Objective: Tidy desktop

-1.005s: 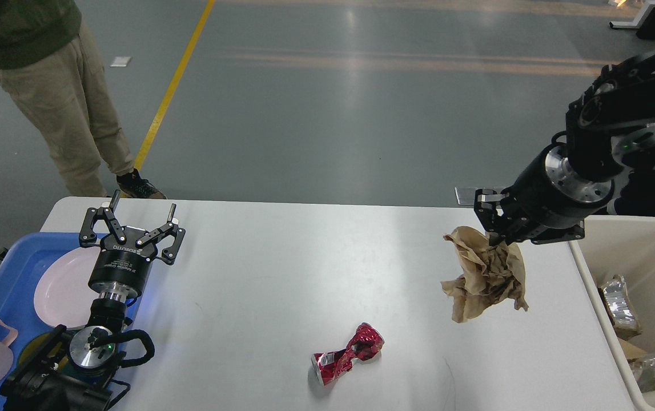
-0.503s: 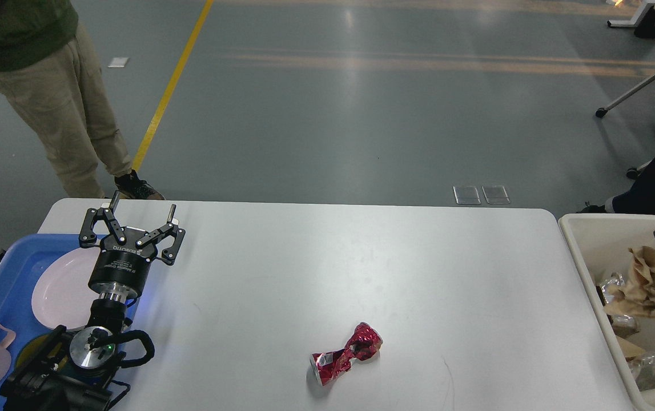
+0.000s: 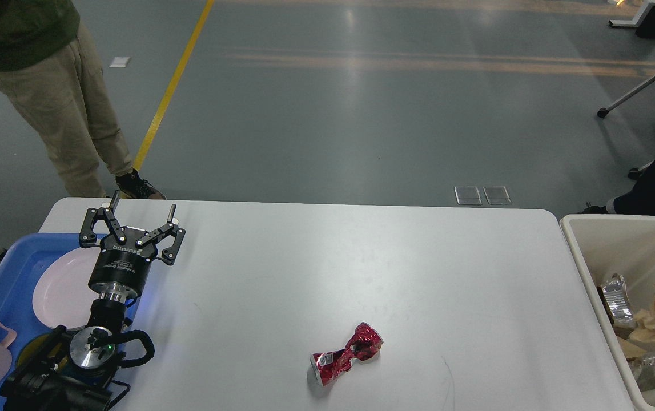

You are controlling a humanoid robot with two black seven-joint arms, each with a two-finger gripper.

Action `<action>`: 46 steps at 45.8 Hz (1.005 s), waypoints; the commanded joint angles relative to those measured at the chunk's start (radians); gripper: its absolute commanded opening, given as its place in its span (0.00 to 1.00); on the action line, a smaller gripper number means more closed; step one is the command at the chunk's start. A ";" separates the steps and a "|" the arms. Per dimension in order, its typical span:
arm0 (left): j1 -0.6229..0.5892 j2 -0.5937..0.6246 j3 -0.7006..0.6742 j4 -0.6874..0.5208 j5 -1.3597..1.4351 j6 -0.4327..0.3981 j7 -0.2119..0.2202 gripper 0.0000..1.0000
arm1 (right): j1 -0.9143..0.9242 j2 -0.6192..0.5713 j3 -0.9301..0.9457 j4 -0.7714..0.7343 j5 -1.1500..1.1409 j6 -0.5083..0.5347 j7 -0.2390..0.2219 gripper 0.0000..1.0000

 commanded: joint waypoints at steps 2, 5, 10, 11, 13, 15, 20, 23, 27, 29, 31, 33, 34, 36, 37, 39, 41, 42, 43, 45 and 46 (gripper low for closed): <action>0.000 0.000 0.000 0.001 0.000 0.000 0.000 0.96 | -0.137 0.086 0.007 -0.098 0.004 -0.083 -0.011 0.00; 0.000 0.000 0.000 -0.001 0.000 0.002 0.000 0.96 | -0.179 0.104 0.008 -0.107 0.006 -0.112 -0.014 0.00; 0.000 0.000 0.000 0.001 0.000 0.002 0.000 0.96 | -0.194 0.121 0.010 -0.107 0.007 -0.132 -0.012 0.00; 0.000 0.000 0.000 -0.001 0.000 0.000 0.000 0.96 | -0.197 0.126 0.010 -0.107 0.007 -0.133 -0.012 0.00; 0.000 0.000 0.000 -0.001 0.000 0.000 0.000 0.96 | -0.203 0.132 0.010 -0.107 0.007 -0.135 -0.012 0.00; 0.000 0.000 0.000 0.001 0.000 0.000 0.000 0.96 | -0.207 0.135 0.010 -0.107 0.007 -0.135 -0.014 0.00; 0.000 0.000 0.000 0.001 0.000 0.000 0.000 0.96 | -0.208 0.141 0.012 -0.105 0.009 -0.135 -0.014 0.00; 0.000 0.000 0.000 0.001 0.000 0.000 0.000 0.96 | -0.210 0.143 0.012 -0.104 0.009 -0.134 -0.016 0.00; 0.000 0.000 0.000 -0.001 0.000 0.000 0.000 0.96 | -0.223 0.149 0.008 -0.104 0.006 -0.141 -0.016 0.00; -0.002 0.000 0.000 -0.001 0.000 0.000 0.000 0.96 | -0.233 0.146 0.007 -0.105 0.006 -0.155 -0.014 0.27; 0.000 0.000 0.000 -0.001 0.000 0.000 0.000 0.96 | -0.234 0.144 0.008 -0.105 0.007 -0.179 -0.012 0.56; 0.000 0.000 0.000 0.001 0.000 0.000 0.000 0.96 | -0.236 0.144 0.008 -0.102 0.007 -0.216 -0.012 0.83; -0.002 0.000 0.000 -0.001 0.000 0.000 0.000 0.96 | -0.236 0.146 0.008 -0.101 0.006 -0.227 -0.012 0.93; -0.002 0.000 0.000 0.001 0.000 0.000 0.000 0.96 | -0.236 0.146 0.008 -0.096 0.006 -0.238 -0.012 1.00; 0.000 0.000 0.000 -0.001 0.000 0.000 0.000 0.96 | -0.236 0.147 0.008 -0.095 0.006 -0.239 -0.012 1.00; 0.000 0.000 0.000 0.001 0.000 0.002 0.000 0.96 | -0.236 0.146 0.008 -0.095 0.006 -0.239 -0.011 1.00; 0.000 0.000 0.000 -0.001 0.000 0.002 0.000 0.96 | -0.236 0.146 0.008 -0.093 0.006 -0.239 -0.009 1.00; 0.000 0.000 0.000 0.001 0.000 0.002 0.000 0.96 | -0.234 0.147 0.008 -0.095 0.006 -0.239 -0.009 1.00; -0.002 0.000 0.000 -0.001 0.000 0.000 0.000 0.96 | -0.234 0.147 0.008 -0.095 0.006 -0.239 -0.009 1.00; 0.000 0.000 0.000 0.001 0.000 0.000 0.000 0.96 | -0.231 0.146 0.008 -0.095 0.006 -0.239 -0.009 1.00; 0.000 0.000 0.000 0.001 0.000 0.000 0.000 0.96 | -0.230 0.146 0.008 -0.093 0.006 -0.239 -0.009 1.00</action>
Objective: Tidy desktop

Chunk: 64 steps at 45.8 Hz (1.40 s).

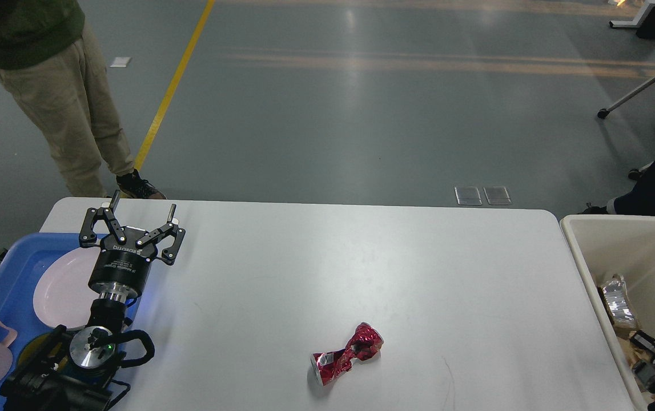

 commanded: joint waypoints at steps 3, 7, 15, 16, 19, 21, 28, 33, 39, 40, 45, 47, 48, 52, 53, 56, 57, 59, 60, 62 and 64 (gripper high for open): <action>0.001 0.000 0.000 0.001 0.000 -0.001 0.000 0.96 | 0.011 -0.002 0.000 0.002 0.000 -0.001 -0.001 1.00; -0.001 0.000 0.000 0.001 0.000 -0.001 0.000 0.96 | 0.015 -0.002 0.000 0.005 -0.001 0.000 -0.001 1.00; 0.001 0.000 0.000 -0.001 0.000 -0.001 0.000 0.96 | 0.075 -0.014 -0.007 0.066 -0.015 0.022 -0.002 1.00; -0.001 0.000 0.000 -0.001 0.000 -0.001 0.000 0.96 | 0.093 -0.020 -0.012 0.086 -0.021 0.031 -0.004 1.00; -0.001 0.000 0.000 0.001 0.000 -0.001 0.000 0.96 | 0.159 -0.055 -0.015 0.159 -0.069 0.075 -0.004 1.00; -0.001 0.000 0.000 0.001 0.000 -0.001 0.000 0.96 | 0.219 -0.084 -0.015 0.224 -0.136 0.121 -0.004 1.00; -0.001 0.000 0.000 -0.001 0.000 -0.001 0.000 0.96 | 0.408 -0.124 -0.020 0.402 -0.284 0.224 -0.024 1.00; -0.001 0.000 0.000 -0.001 0.000 -0.001 0.000 0.96 | 0.582 -0.172 -0.029 0.575 -0.336 0.286 -0.050 1.00; -0.001 0.000 0.000 -0.001 0.000 -0.001 0.000 0.96 | 0.817 -0.178 -0.122 0.781 -0.348 0.373 -0.062 1.00; 0.001 0.000 0.000 -0.001 0.000 -0.001 0.000 0.96 | 0.855 -0.172 -0.144 0.805 -0.348 0.394 -0.062 1.00; -0.001 0.000 0.000 -0.001 0.000 -0.001 0.000 0.96 | 1.027 -0.099 -0.213 0.890 -0.344 0.543 -0.062 1.00; -0.001 0.000 0.000 -0.001 0.000 -0.001 0.000 0.96 | 1.083 -0.074 -0.219 0.902 -0.344 0.614 -0.062 1.00; -0.001 0.000 0.000 0.001 0.000 -0.001 0.000 0.96 | 1.110 -0.060 -0.219 0.910 -0.342 0.650 -0.064 1.00; -0.001 0.000 0.000 -0.001 0.000 -0.001 0.000 0.96 | 1.245 -0.025 -0.219 0.969 -0.339 0.767 -0.064 1.00; -0.001 0.000 0.000 -0.001 0.000 -0.001 0.000 0.96 | 1.280 -0.010 -0.219 0.991 -0.339 0.787 -0.064 1.00; -0.001 0.000 0.000 -0.001 0.000 -0.001 0.000 0.96 | 1.391 0.033 -0.219 1.068 -0.337 0.835 -0.064 1.00; -0.001 0.000 0.000 -0.001 0.000 -0.001 0.000 0.96 | 1.428 0.038 -0.218 1.103 -0.336 0.846 -0.064 1.00; -0.001 0.000 0.000 -0.001 0.000 -0.001 0.000 0.96 | 1.500 0.040 -0.216 1.175 -0.334 0.844 -0.064 1.00; -0.001 0.000 0.000 0.001 0.000 0.001 0.000 0.96 | 1.532 0.037 -0.215 1.210 -0.333 0.841 -0.064 1.00; -0.001 0.000 0.000 0.001 0.000 0.001 0.000 0.96 | 1.590 0.029 -0.213 1.270 -0.330 0.840 -0.064 1.00; -0.001 0.000 0.000 -0.001 0.000 0.001 0.000 0.96 | 1.638 0.027 -0.210 1.325 -0.316 0.838 -0.064 1.00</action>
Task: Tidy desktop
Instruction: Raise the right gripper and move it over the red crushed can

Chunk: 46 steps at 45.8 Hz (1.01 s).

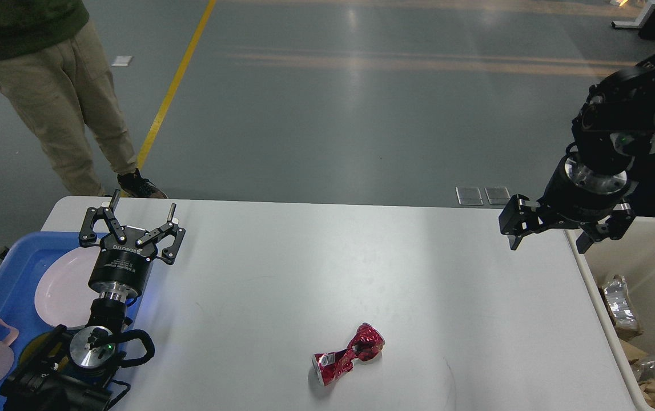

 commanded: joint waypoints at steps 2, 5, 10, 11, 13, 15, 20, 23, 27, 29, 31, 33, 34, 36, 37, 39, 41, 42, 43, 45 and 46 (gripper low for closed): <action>0.000 0.000 0.000 0.001 0.000 0.002 0.000 0.96 | 0.184 0.000 -0.002 0.197 0.043 -0.001 0.000 1.00; 0.002 0.000 0.000 0.001 0.000 0.002 0.000 0.96 | 0.263 0.000 -0.005 0.269 0.089 -0.010 0.001 0.98; 0.002 0.000 0.000 0.001 0.000 0.002 0.000 0.96 | 0.394 0.002 -0.008 0.365 0.174 -0.029 0.001 0.96; 0.002 0.000 0.000 0.001 0.000 0.002 0.000 0.96 | 0.414 0.005 -0.008 0.379 0.191 -0.033 0.001 0.95; 0.000 0.000 0.000 0.001 0.000 0.002 0.000 0.96 | 0.437 0.017 -0.008 0.399 0.220 -0.046 0.001 0.95; 0.002 0.000 0.000 0.001 0.000 0.002 0.000 0.96 | 0.452 0.034 -0.008 0.415 0.241 -0.056 0.001 0.96; 0.000 0.000 0.000 0.001 0.000 0.002 0.000 0.96 | 0.458 0.049 -0.003 0.425 0.272 -0.079 0.001 0.97; 0.000 0.000 0.000 0.001 0.000 0.002 0.000 0.96 | 0.452 0.052 0.003 0.425 0.277 -0.089 0.001 0.98; 0.000 0.000 0.000 0.000 0.000 0.002 0.000 0.96 | 0.428 0.054 0.009 0.419 0.295 -0.090 0.003 0.99; 0.000 0.000 0.000 0.001 0.000 0.002 0.000 0.96 | 0.394 0.052 0.009 0.412 0.330 -0.096 0.001 0.99; 0.000 0.000 0.000 0.001 0.000 0.002 0.000 0.96 | 0.348 0.057 0.013 0.399 0.367 -0.115 0.001 0.99; 0.000 0.000 0.000 0.001 0.000 0.002 0.000 0.96 | 0.310 0.059 0.021 0.395 0.396 -0.150 0.001 0.99; 0.000 0.000 0.000 0.001 0.000 0.002 0.000 0.96 | 0.290 0.060 0.030 0.395 0.407 -0.171 0.000 0.99; 0.000 0.000 0.000 0.001 0.000 0.002 0.000 0.96 | 0.244 0.060 0.058 0.395 0.431 -0.223 0.000 0.99; 0.002 0.000 0.000 0.001 0.000 0.002 0.000 0.96 | 0.221 0.060 0.076 0.395 0.444 -0.248 0.000 0.99; 0.000 0.000 0.000 0.001 0.000 0.002 0.000 0.96 | 0.173 0.060 0.119 0.390 0.467 -0.289 -0.002 0.99; 0.000 0.000 0.000 0.001 0.000 0.002 0.000 0.96 | 0.124 0.059 0.156 0.378 0.485 -0.314 0.000 0.99; 0.000 0.000 0.000 0.001 0.000 0.002 0.000 0.96 | 0.100 0.060 0.173 0.367 0.493 -0.323 -0.002 0.99; 0.000 0.000 0.000 0.001 0.000 0.002 0.000 0.96 | 0.072 0.063 0.191 0.353 0.498 -0.331 -0.002 0.99; 0.000 0.000 0.000 0.001 0.000 0.000 0.000 0.96 | 0.015 0.071 0.234 0.329 0.510 -0.343 -0.002 0.98; 0.000 0.000 0.000 0.001 0.000 0.000 0.000 0.96 | -0.015 0.078 0.259 0.314 0.516 -0.346 -0.003 0.98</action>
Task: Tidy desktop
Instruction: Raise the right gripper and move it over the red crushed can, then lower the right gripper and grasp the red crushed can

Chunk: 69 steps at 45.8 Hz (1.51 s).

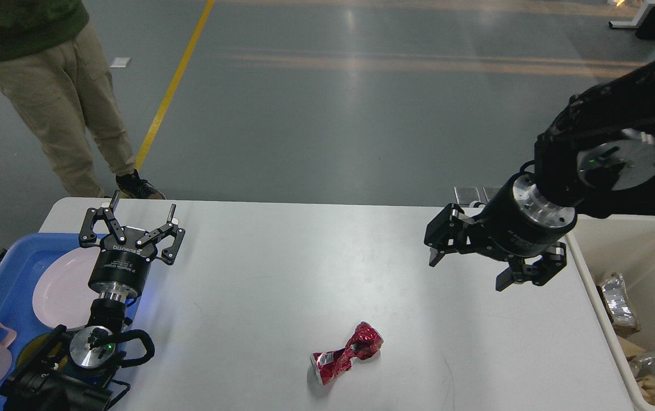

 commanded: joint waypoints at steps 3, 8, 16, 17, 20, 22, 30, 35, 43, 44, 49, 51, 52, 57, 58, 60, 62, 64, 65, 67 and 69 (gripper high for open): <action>0.001 0.000 0.000 0.000 0.000 -0.002 0.000 0.96 | -0.226 0.037 0.175 -0.102 0.040 -0.057 -0.004 0.94; 0.000 0.000 0.000 0.000 0.000 -0.002 0.000 0.96 | -0.382 0.093 0.267 -0.180 0.043 -0.138 -0.004 0.94; 0.000 0.000 0.000 0.000 0.000 -0.002 0.000 0.96 | -0.574 0.137 0.353 -0.311 0.074 -0.256 -0.005 0.94; 0.001 0.000 0.000 0.000 0.000 -0.002 0.000 0.96 | -0.591 0.149 0.364 -0.326 0.082 -0.264 -0.005 0.94; 0.000 0.000 0.000 0.000 0.000 -0.002 0.000 0.96 | -0.631 0.181 0.379 -0.367 0.092 -0.276 -0.008 0.94; 0.000 0.000 0.000 0.000 0.000 -0.002 0.000 0.96 | -0.654 0.197 0.381 -0.398 0.092 -0.286 -0.017 0.94; 0.000 0.000 0.000 -0.002 0.000 -0.002 0.000 0.96 | -0.783 0.283 0.382 -0.541 0.088 -0.292 -0.036 0.94; 0.000 0.000 0.000 -0.002 0.000 -0.002 0.000 0.96 | -0.839 0.310 0.379 -0.628 0.080 -0.307 -0.036 0.94; 0.000 0.000 0.000 -0.002 0.000 -0.002 0.000 0.96 | -0.893 0.338 0.375 -0.707 0.069 -0.309 -0.036 0.94; 0.000 0.000 0.000 -0.002 0.000 -0.002 0.000 0.96 | -0.895 0.344 0.375 -0.713 0.068 -0.309 -0.036 0.94; 0.001 0.000 0.000 -0.002 0.000 -0.002 0.000 0.96 | -0.906 0.352 0.375 -0.716 0.065 -0.309 -0.036 0.94; 0.000 0.000 0.000 -0.002 0.000 -0.002 0.000 0.96 | -0.909 0.352 0.375 -0.716 0.054 -0.309 -0.036 0.94; 0.000 0.000 0.000 0.000 0.000 -0.002 0.000 0.96 | -0.910 0.352 0.375 -0.716 0.049 -0.310 -0.036 0.94; 0.000 0.000 0.000 -0.002 0.000 -0.002 0.000 0.96 | -0.929 0.352 0.375 -0.724 0.037 -0.312 -0.037 0.86; 0.000 0.000 0.000 -0.002 0.000 -0.002 0.000 0.96 | -0.930 0.352 0.375 -0.730 0.036 -0.310 -0.039 0.81; 0.000 0.000 0.000 -0.002 0.000 -0.002 0.000 0.96 | -0.932 0.353 0.373 -0.734 0.031 -0.309 -0.039 0.71; 0.000 0.000 0.000 0.000 0.000 -0.002 0.000 0.96 | -0.933 0.356 0.373 -0.736 0.029 -0.309 -0.039 0.62; 0.001 0.000 0.000 0.000 0.000 -0.002 0.000 0.96 | -0.938 0.361 0.373 -0.739 0.029 -0.309 -0.040 0.54; 0.000 0.000 0.000 0.000 0.000 -0.002 0.000 0.96 | -0.939 0.360 0.373 -0.740 0.029 -0.309 -0.040 0.52; 0.001 0.000 0.000 -0.002 0.000 -0.002 0.000 0.96 | -0.941 0.360 0.375 -0.745 0.029 -0.309 -0.045 0.48; 0.000 0.000 0.000 -0.002 0.000 -0.002 0.000 0.96 | -0.942 0.361 0.375 -0.748 0.029 -0.309 -0.054 0.43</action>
